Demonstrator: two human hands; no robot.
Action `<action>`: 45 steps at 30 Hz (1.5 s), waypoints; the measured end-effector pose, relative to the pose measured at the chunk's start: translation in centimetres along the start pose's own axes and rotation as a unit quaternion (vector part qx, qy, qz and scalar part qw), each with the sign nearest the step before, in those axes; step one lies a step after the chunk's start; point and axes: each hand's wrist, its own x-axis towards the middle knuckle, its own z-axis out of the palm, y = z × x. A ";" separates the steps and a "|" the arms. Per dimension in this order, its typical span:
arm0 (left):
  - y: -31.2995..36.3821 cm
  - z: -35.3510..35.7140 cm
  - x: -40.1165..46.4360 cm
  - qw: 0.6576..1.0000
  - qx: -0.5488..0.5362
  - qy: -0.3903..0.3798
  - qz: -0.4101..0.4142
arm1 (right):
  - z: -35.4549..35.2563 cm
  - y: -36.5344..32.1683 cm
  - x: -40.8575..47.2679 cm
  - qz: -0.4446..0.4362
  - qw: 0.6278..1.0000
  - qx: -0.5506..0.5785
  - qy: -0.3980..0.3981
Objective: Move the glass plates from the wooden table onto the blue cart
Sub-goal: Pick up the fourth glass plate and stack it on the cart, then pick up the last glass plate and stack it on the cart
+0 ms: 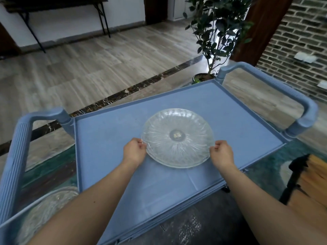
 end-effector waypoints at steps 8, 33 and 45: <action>-0.3 0.1 0.6 0.999 0.033 0.010 0.035 | 0.4 0.5 0.1 0.003 0.999 -0.002 -0.035; 15.3 14.1 -11.7 0.902 0.209 -0.176 0.335 | -22.5 12.2 -10.5 0.128 0.977 -0.142 0.090; 20.5 26.0 -33.7 0.803 0.260 -0.277 0.460 | -35.9 28.6 -26.7 0.255 0.942 -0.110 0.187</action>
